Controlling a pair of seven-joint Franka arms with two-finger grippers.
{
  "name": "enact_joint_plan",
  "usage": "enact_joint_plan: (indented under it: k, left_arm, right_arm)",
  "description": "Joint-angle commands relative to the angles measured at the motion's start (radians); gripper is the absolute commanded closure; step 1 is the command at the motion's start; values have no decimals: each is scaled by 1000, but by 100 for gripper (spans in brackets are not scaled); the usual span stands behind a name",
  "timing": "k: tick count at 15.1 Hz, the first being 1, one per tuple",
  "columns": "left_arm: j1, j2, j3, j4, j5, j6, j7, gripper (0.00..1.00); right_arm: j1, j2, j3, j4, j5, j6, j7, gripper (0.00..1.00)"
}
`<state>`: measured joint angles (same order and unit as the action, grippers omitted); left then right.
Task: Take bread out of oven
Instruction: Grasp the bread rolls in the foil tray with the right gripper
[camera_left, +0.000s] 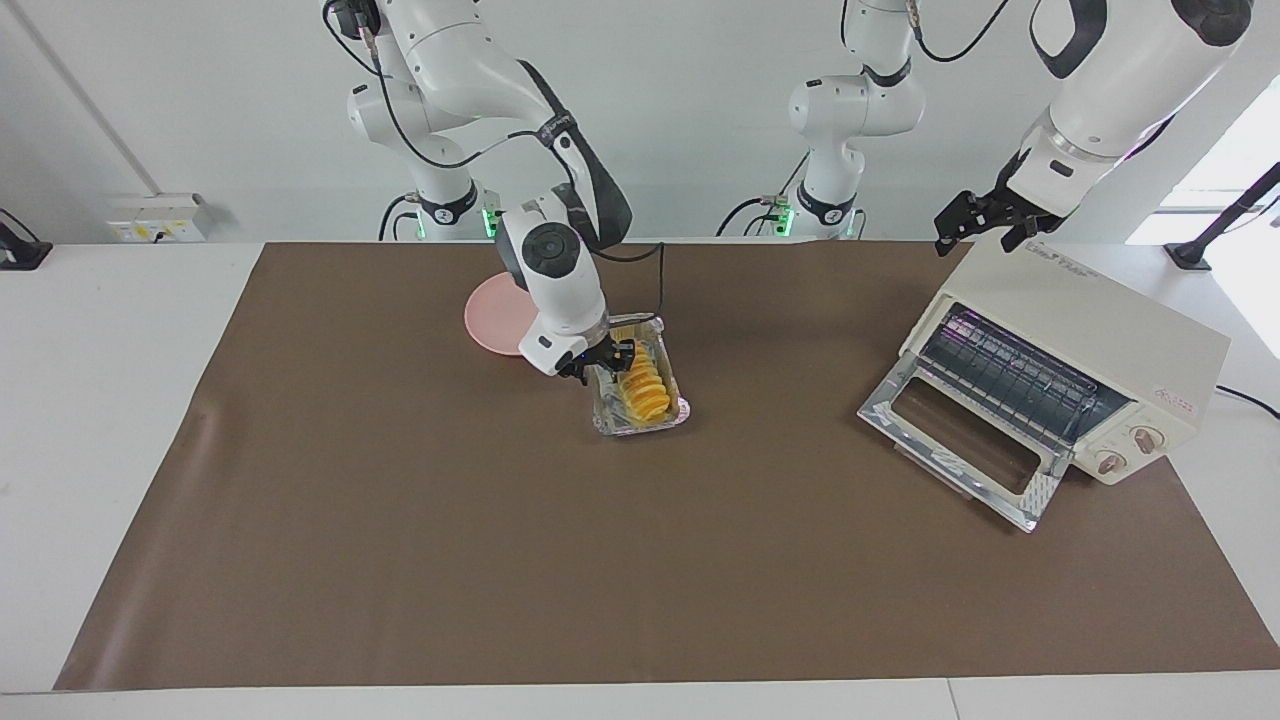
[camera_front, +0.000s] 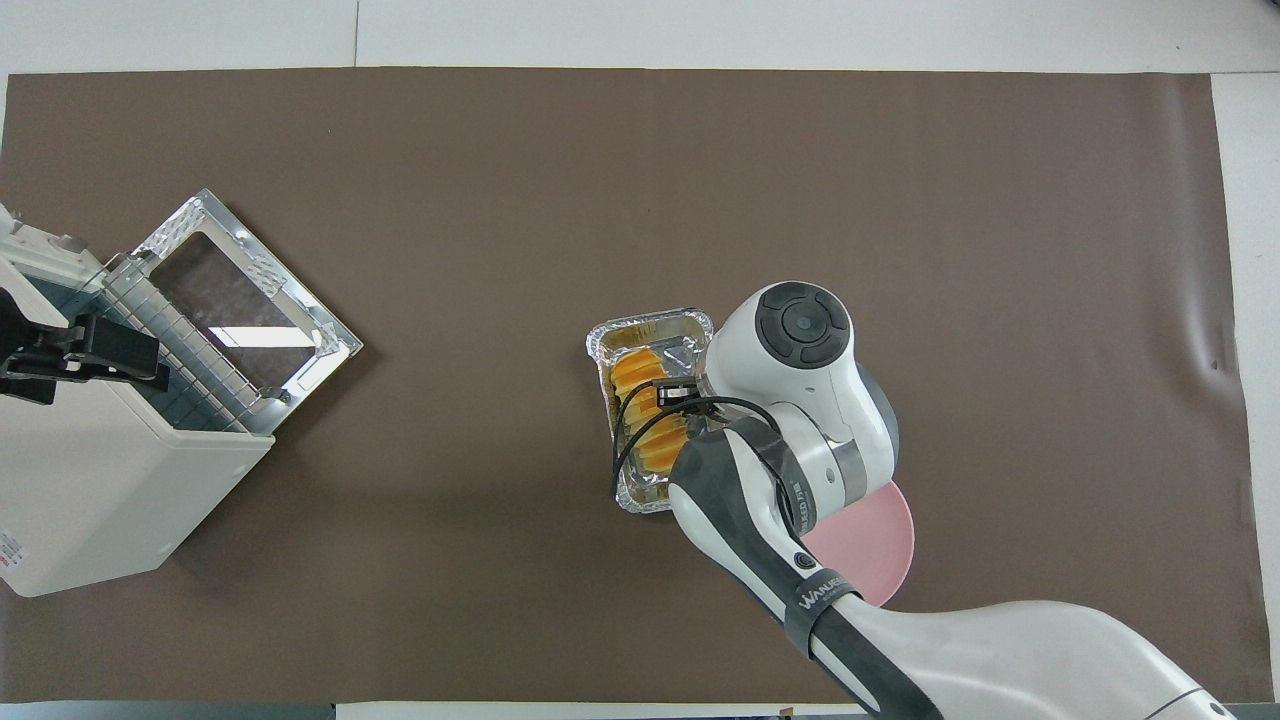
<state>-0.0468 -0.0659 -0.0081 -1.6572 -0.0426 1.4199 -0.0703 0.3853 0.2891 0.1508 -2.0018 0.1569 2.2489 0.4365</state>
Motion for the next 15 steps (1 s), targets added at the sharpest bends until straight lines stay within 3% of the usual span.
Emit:
enact_joint_plan:
  k: [1, 4, 8, 12, 15]
  left_arm:
    - [-2, -17, 0, -16, 18, 16, 7, 0]
    - [-2, -17, 0, -16, 20, 16, 7, 0]
    - [-2, -17, 0, -16, 20, 17, 7, 0]
    - [-2, -17, 2, -15, 18, 16, 7, 0]
    - [-2, -17, 0, -16, 18, 16, 7, 0]
  right_arm:
    - [-23, -40, -10, -14, 23, 14, -39, 100]
    - [-179, -100, -10, 7, 23, -58, -230, 100]
    - [-420, -103, -10, 58, 87, -163, -478, 100]
    - [-488, -105, -10, 35, 134, -161, -515, 100]
    - [-505, -96, -11, 20, 243, -149, -521, 100]
